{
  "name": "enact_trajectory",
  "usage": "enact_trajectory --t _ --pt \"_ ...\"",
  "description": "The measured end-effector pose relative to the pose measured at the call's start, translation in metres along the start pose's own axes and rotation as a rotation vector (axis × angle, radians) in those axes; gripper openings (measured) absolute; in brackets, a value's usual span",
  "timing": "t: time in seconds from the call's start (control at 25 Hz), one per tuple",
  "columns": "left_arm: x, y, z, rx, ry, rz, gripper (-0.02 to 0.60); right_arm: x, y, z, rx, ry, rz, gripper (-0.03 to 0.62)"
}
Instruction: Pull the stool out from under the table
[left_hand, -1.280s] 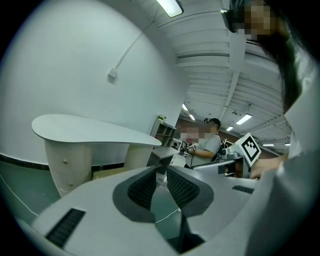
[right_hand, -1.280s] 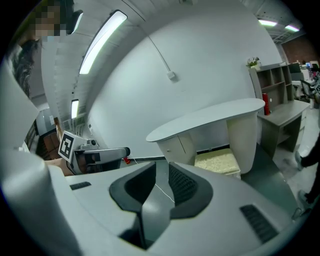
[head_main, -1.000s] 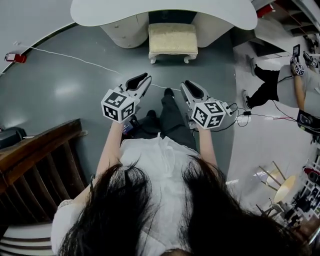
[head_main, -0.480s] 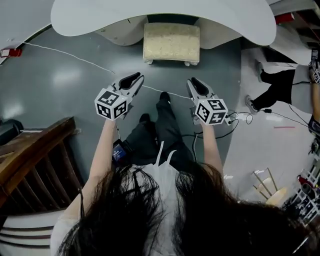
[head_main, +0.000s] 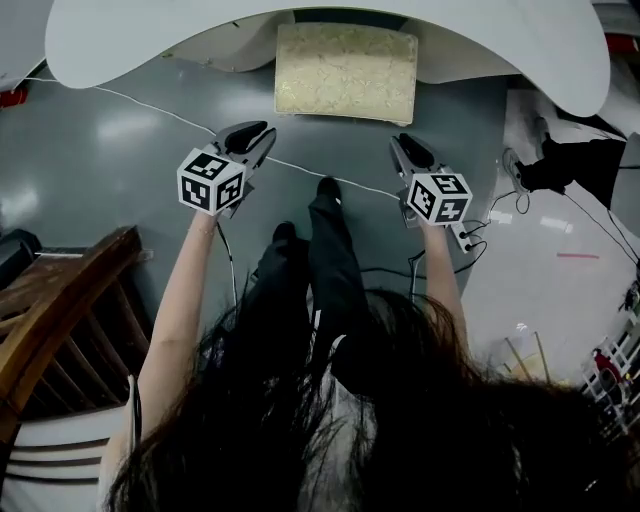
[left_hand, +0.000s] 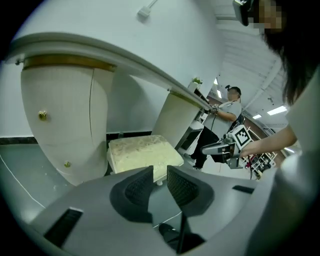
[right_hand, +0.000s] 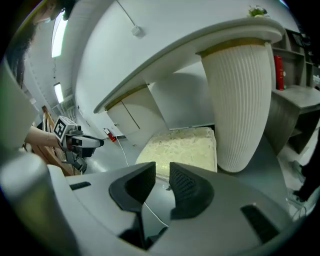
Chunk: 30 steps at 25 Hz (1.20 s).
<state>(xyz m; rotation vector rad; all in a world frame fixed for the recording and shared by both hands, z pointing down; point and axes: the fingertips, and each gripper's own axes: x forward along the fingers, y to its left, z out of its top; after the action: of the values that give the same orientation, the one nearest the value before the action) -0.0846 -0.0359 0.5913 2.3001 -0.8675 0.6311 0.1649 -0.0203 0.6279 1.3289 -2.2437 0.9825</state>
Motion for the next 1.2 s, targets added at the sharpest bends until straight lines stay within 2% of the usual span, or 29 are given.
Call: enact_trajectory --t 0.24,0.36,0.4,0.48,0.64,0.72,0.84,1.04,1.2 --pt "0.054 0.048 -0.034 0.007 0.125 0.006 0.077 0.047 -0.063 -0.015 0.061 0.043 -0.021 0.092" --pt "0.077 0.063 -0.045 -0.029 0.141 0.005 0.081 0.062 -0.091 -0.019 0.097 0.05 -0.032 0.1" --pt "0.083 0.067 -0.047 -0.048 0.138 0.003 0.091 0.065 -0.1 -0.021 0.114 0.056 -0.036 0.128" --pt "0.093 0.075 -0.051 -0.091 0.137 -0.002 0.149 0.073 -0.114 -0.024 0.153 0.075 -0.038 0.209" --pt "0.11 0.09 -0.058 -0.17 0.148 -0.01 0.223 0.088 -0.132 -0.026 0.201 0.106 -0.01 0.236" --pt "0.118 0.099 -0.063 -0.227 0.149 -0.013 0.288 0.096 -0.14 -0.03 0.222 0.126 0.003 0.247" --pt "0.128 0.108 -0.069 -0.308 0.143 -0.036 0.336 0.106 -0.142 -0.036 0.274 0.151 0.047 0.25" --pt "0.15 0.121 -0.077 -0.382 0.13 -0.08 0.344 0.118 -0.143 -0.043 0.35 0.161 0.159 0.265" --pt "0.163 0.127 -0.075 -0.36 0.173 -0.075 0.345 0.125 -0.143 -0.046 0.395 0.172 0.237 0.27"
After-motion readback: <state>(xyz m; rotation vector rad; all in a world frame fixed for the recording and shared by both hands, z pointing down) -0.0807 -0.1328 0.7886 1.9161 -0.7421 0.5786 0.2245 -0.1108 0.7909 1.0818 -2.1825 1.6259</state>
